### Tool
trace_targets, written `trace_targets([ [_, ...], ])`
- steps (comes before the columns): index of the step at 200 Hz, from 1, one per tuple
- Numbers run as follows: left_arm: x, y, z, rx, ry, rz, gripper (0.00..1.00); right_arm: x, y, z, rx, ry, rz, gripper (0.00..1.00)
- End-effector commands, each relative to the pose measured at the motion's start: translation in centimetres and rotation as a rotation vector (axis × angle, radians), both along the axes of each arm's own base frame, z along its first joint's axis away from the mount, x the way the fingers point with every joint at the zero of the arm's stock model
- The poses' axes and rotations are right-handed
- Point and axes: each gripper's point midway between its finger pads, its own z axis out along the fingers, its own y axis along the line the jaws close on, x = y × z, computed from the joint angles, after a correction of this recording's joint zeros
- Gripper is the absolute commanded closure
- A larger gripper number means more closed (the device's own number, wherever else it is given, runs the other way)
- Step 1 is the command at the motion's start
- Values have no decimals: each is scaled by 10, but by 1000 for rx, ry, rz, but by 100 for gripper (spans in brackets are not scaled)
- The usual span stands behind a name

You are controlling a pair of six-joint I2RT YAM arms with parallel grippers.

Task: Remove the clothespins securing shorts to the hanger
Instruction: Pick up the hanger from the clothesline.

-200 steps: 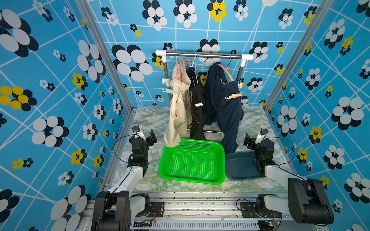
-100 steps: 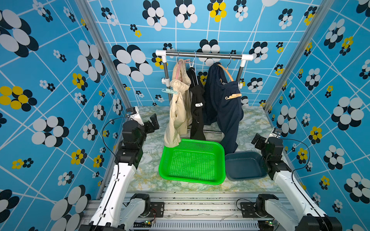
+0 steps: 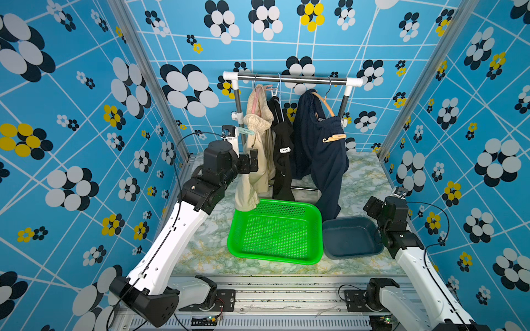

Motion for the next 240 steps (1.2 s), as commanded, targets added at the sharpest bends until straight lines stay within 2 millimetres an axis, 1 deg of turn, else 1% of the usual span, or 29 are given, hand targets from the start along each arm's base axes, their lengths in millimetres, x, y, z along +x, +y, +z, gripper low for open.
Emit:
trace_targets([
  [1, 4, -5, 0, 31, 39, -16, 1, 0, 3, 10, 18, -15, 6, 12],
  [27, 15, -13, 4, 26, 40, -39, 0, 1, 4, 11, 14, -17, 15, 12],
  [40, 21, -16, 6, 23, 42, -46, 3, 1, 5, 10, 10, -14, 21, 13],
  [53, 26, -15, 6, 20, 46, -41, 10, 1, 4, 11, 7, -16, 19, 12],
  [73, 34, -12, 4, 7, 57, -29, 24, 2, 5, 14, 7, -24, 24, 13],
  [86, 37, -9, 5, 1, 55, -21, 27, 2, 6, 14, 9, -24, 28, 13],
  [105, 39, -5, 6, -13, 52, -18, 33, 3, 6, 18, 9, -33, 31, 13],
  [137, 44, -6, 9, -26, 36, -36, 52, 3, 6, 18, 13, -40, 33, 13],
  [148, 46, -6, 10, -27, 28, -40, 55, 4, 7, 18, 13, -41, 34, 13],
  [158, 47, -7, 13, -31, 19, -48, 56, 4, 7, 17, 13, -38, 34, 13],
  [161, 48, -7, 12, -32, 19, -47, 60, 4, 6, 17, 14, -39, 33, 13],
  [178, 51, -9, 14, -31, 5, -58, 65, 4, 7, 17, 18, -40, 36, 13],
  [194, 54, -11, 16, -28, -3, -65, 65, 4, 8, 18, 20, -43, 38, 13],
  [208, 56, -13, 17, -18, -10, -75, 64, 5, 8, 19, 20, -44, 40, 13],
  [229, 60, -15, 17, -9, -17, -82, 75, 4, 8, 18, 20, -43, 37, 13],
  [240, 61, -14, 17, -6, -16, -77, 78, 5, 8, 18, 21, -42, 40, 13],
])
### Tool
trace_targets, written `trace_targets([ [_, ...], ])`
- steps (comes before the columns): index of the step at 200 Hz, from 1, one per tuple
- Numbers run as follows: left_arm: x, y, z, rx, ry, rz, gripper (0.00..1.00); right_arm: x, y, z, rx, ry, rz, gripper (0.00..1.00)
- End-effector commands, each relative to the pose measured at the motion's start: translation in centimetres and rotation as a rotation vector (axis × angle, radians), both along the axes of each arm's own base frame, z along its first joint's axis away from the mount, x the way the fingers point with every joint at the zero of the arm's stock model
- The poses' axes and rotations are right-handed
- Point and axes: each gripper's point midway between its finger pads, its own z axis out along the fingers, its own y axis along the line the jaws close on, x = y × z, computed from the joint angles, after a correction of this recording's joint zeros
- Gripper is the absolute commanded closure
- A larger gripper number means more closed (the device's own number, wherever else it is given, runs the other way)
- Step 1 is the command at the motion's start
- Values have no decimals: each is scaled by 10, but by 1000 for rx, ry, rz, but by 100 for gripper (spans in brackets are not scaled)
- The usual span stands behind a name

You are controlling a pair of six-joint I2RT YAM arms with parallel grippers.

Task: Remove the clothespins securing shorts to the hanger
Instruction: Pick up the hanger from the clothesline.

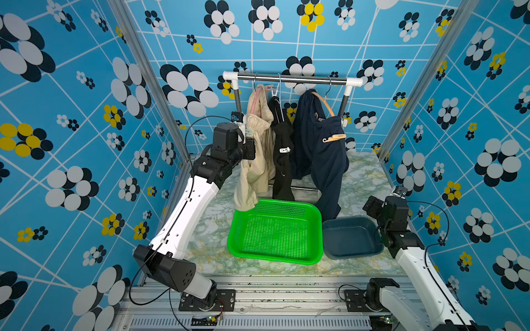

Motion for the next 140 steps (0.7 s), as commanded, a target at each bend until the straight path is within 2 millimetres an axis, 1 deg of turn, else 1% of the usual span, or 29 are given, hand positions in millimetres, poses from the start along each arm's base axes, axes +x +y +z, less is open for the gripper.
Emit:
trace_targets([
  [1, 7, 1, 18, -2, -59, -6, 78, 3, 3, 15, 8, -33, 12, 13],
  [6, 7, 1, 19, -3, -62, -5, 81, 3, 4, 15, 8, -32, 15, 13],
  [14, 7, 1, 20, -3, -67, -5, 90, 3, 3, 15, 8, -31, 14, 13],
  [20, 7, 0, 20, 0, -69, -8, 100, 3, 3, 15, 9, -30, 14, 13],
  [30, 8, 0, 21, 6, -81, -11, 100, 3, 4, 15, 7, -31, 16, 13],
  [59, 7, 5, 32, 11, -139, 8, 100, 3, 4, 16, 2, -30, 21, 13],
  [92, 1, 16, 52, 20, -252, 53, 100, 5, 6, 15, 7, -23, 33, 11],
  [140, -3, 24, 80, 32, -392, 74, 100, 12, 10, 13, 23, -5, 54, 12],
])
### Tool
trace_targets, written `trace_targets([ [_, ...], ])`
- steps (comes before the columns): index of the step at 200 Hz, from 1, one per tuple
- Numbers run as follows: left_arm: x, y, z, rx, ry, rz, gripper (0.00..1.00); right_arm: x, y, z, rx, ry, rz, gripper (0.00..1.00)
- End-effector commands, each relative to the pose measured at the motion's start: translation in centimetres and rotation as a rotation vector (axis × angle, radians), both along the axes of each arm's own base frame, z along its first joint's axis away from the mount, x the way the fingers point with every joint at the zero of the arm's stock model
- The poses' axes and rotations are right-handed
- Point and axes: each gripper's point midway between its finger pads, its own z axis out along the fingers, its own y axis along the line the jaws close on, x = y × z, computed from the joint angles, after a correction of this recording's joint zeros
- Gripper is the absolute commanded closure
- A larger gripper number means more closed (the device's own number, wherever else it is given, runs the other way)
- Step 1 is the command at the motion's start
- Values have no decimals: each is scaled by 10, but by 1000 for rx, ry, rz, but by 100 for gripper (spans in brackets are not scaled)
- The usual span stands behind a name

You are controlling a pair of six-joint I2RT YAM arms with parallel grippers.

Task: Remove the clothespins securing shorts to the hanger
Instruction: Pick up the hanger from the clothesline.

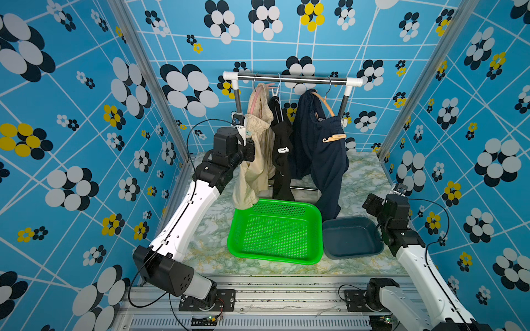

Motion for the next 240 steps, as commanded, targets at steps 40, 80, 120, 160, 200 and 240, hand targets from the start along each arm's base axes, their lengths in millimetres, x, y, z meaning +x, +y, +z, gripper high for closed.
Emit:
trace_targets([
  [40, -10, 18, 92, -50, -327, 44, 100, 8, 8, 6, 20, 7, 39, 12],
  [80, -15, 22, 103, -74, -377, 59, 100, 10, 9, 7, 23, 10, 43, 12],
  [120, -22, 24, 100, -82, -367, 60, 100, 12, 11, 8, 29, 16, 52, 12],
  [160, -38, 28, 91, -73, -337, 52, 100, 13, 11, 11, 29, 18, 56, 12],
  [200, -58, 34, 73, -50, -280, 47, 100, 12, 10, 14, 26, 31, 50, 12],
  [240, -85, 44, 57, -31, -206, 54, 100, 10, 9, 17, 19, 54, 51, 11],
])
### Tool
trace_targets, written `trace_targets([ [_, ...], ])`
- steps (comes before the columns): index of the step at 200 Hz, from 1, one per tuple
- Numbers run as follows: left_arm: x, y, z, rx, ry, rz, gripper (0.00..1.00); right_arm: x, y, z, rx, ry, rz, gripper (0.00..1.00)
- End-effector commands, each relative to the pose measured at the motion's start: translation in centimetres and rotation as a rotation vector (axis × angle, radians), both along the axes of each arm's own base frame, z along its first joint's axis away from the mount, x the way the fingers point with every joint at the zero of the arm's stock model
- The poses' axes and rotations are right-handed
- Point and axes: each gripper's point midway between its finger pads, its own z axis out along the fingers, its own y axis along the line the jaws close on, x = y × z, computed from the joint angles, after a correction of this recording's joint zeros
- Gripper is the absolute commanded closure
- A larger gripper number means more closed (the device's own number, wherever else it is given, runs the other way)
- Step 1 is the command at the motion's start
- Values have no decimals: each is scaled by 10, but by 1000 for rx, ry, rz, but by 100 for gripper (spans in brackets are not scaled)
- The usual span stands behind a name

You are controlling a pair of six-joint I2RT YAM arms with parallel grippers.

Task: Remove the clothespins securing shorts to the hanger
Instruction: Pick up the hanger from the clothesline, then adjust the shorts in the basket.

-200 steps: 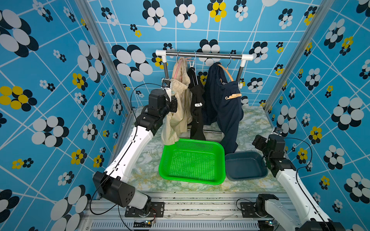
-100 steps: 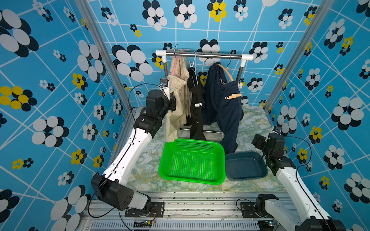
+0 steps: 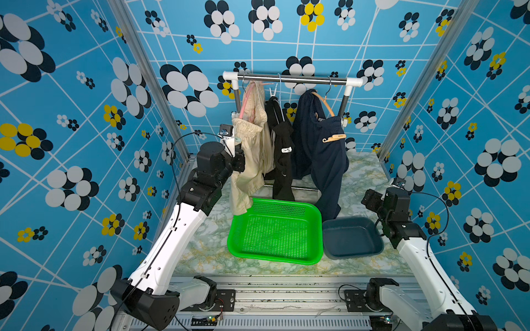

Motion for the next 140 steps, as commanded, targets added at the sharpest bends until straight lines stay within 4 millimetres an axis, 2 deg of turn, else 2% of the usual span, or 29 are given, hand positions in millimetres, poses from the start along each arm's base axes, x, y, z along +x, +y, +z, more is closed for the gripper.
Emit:
trace_targets([
  [1, -26, 13, 39, -46, -104, 21, 100, -1, 2, 6, -6, 19, 9, 11],
  [52, -62, 37, 35, -55, -79, 80, 100, -3, 3, 11, -12, 44, 21, 11],
  [86, -93, 51, 41, -98, -94, 98, 100, -4, 5, 13, -8, 52, 35, 11],
  [104, -109, 52, 41, -105, -77, 74, 100, -4, 8, 12, 0, 61, 48, 11],
  [140, -149, 63, 46, -154, -85, 56, 100, -6, 16, 14, 22, 82, 95, 12],
])
